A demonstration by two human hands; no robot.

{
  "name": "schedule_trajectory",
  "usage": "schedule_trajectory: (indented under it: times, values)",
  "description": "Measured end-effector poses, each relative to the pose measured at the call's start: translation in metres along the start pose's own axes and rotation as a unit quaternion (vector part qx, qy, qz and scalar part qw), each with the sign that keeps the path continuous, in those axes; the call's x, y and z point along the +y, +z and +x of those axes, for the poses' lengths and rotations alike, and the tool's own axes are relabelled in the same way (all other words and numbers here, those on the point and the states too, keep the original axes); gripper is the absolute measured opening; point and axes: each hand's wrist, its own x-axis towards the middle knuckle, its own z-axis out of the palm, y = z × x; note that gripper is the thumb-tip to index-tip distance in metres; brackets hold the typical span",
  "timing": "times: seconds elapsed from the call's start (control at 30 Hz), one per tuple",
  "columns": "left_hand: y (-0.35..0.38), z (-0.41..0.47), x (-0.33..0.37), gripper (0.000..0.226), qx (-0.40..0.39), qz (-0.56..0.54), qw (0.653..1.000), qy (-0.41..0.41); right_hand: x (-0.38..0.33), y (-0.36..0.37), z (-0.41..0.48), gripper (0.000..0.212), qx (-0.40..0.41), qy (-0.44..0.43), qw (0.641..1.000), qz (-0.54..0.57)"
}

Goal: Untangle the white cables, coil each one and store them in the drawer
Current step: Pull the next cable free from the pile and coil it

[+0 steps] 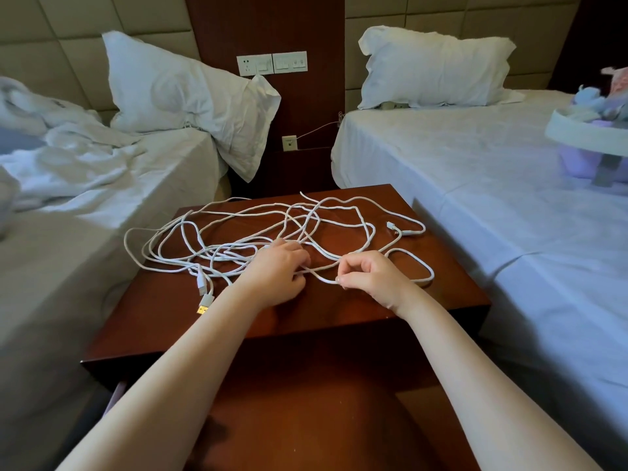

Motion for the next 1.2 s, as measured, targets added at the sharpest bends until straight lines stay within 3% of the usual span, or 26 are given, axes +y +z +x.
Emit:
schedule_trajectory:
  times: [0.07, 0.2, 0.3, 0.43, 0.57, 0.67, 0.77, 0.87, 0.97, 1.0, 1.1, 1.2]
  values:
    - [-0.002, 0.001, -0.003, 0.018, 0.048, -0.002, 0.999, -0.006, 0.004, -0.001, 0.002, 0.025, 0.016, 0.006, 1.000, -0.016]
    - [-0.018, -0.014, -0.001, 0.018, 0.204, -0.152, 0.967, -0.027, 0.016, 0.000, 0.006, 0.020, 0.105, 0.005, 0.986, -0.133]
    - [-0.027, -0.028, 0.010, 0.023, 0.174, -0.141, 0.974, -0.026, 0.016, 0.001, 0.006, 0.016, 0.152, -0.008, 0.967, -0.204]
    - [-0.028, -0.038, -0.014, 0.018, 0.103, 0.040, 0.988, -0.112, 0.019, 0.003, 0.005, 0.013, 0.185, -0.004, 0.949, -0.255]
    - [-0.021, -0.047, -0.032, 0.013, 0.166, 0.022, 0.978, -0.124, 0.019, 0.006, 0.006, 0.011, 0.173, 0.000, 0.937, -0.304]
    - [-0.024, -0.048, -0.028, 0.021, 0.251, -0.060, 0.955, -0.149, 0.018, 0.007, 0.005, 0.016, 0.169, -0.026, 0.947, -0.273]
    - [-0.031, -0.045, -0.029, 0.026, 0.299, -0.030, 0.932, -0.201, 0.019, 0.008, 0.003, 0.031, 0.167, -0.049, 0.944, -0.280]
    - [-0.029, -0.039, -0.021, 0.033, 0.204, -0.013, 0.952, -0.229, 0.019, 0.010, 0.002, 0.034, 0.165, -0.049, 0.938, -0.300]
    - [-0.021, -0.034, -0.003, 0.016, 0.133, -0.086, 0.967, -0.198, 0.010, 0.009, 0.000, 0.030, 0.147, -0.033, 0.966, -0.209]
    - [-0.019, -0.034, 0.004, 0.025, 0.136, -0.123, 0.965, -0.189, 0.006, 0.010, -0.001, 0.029, 0.143, -0.036, 0.972, -0.182]
    - [-0.015, -0.036, 0.018, 0.054, 0.197, -0.248, 0.933, -0.173, -0.006, 0.013, -0.004, 0.028, 0.149, -0.065, 0.980, -0.118]
    - [-0.012, -0.042, 0.027, 0.061, 0.306, -0.271, 0.899, -0.159, -0.020, 0.018, -0.005, 0.030, 0.142, -0.064, 0.988, -0.017]
